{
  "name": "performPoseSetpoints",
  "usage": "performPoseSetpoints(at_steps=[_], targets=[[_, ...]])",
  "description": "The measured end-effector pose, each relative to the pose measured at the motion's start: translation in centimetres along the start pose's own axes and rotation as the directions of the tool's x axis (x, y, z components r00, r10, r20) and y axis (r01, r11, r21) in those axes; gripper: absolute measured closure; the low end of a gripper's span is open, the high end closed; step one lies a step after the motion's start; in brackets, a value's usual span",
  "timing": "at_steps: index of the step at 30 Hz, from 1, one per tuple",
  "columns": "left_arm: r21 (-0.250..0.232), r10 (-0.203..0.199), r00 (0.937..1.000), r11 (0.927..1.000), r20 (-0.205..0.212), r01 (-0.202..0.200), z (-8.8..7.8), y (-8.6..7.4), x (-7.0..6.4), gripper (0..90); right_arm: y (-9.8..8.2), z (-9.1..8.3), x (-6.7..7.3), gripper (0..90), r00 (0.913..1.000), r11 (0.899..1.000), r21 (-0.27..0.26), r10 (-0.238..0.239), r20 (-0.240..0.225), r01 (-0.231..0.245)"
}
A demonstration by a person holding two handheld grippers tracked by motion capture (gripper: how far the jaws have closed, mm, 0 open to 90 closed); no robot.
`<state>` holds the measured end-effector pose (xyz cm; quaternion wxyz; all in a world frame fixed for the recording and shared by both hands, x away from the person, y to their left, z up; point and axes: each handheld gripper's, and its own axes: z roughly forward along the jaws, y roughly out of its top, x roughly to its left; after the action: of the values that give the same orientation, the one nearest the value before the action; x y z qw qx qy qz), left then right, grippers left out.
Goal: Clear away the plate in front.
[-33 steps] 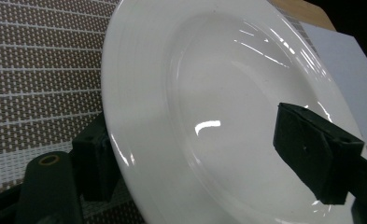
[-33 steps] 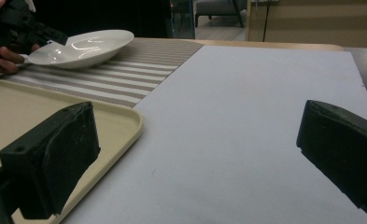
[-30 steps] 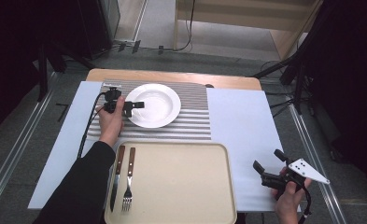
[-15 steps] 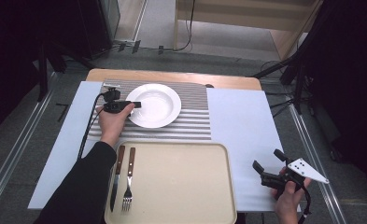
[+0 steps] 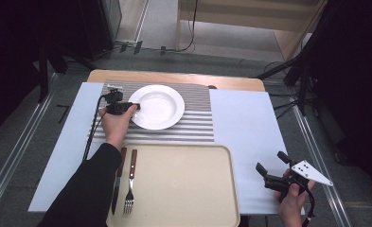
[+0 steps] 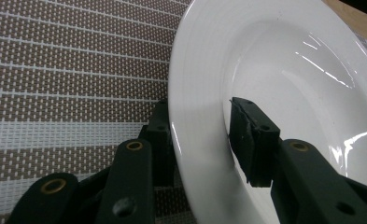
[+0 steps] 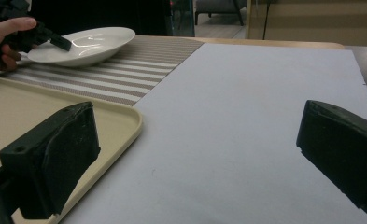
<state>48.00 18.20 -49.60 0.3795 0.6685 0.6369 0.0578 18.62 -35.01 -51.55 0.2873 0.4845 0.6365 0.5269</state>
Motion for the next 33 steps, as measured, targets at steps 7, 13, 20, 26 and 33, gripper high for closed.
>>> performPoseSetpoints(at_steps=[7,13,20,26,33], targets=[[0.005,-0.014,0.9999,0.9999,0.006,0.014,0.0,0.1,0.1,61.4,0.0,0.0,0.0,0.0,1.0,1.0,0.0,0.0,0.0,0.0],[0.022,-0.045,0.9971,0.9988,0.062,0.043,-0.1,0.2,0.8,64.6,0.0,0.1,0.0,0.0,1.0,1.0,0.001,0.002,0.0,-0.002],[0.021,-0.055,0.9954,0.9984,0.079,0.053,-0.2,0.0,0.9,65.7,0.0,0.1,0.0,0.0,1.0,1.0,0.001,-0.001,-0.001,0.001],[0.028,-0.054,0.9951,0.9983,0.083,0.052,-0.3,0.0,0.9,65.9,0.0,0.1,0.0,0.0,1.0,1.0,0.001,0.002,-0.001,-0.002],[0.028,-0.075,0.9911,0.997,0.11,0.072,-0.3,-0.1,1.1,66.8,0.0,0.1,0.0,0.0,1.0,1.0,0.001,0.0,-0.003,0.0]])
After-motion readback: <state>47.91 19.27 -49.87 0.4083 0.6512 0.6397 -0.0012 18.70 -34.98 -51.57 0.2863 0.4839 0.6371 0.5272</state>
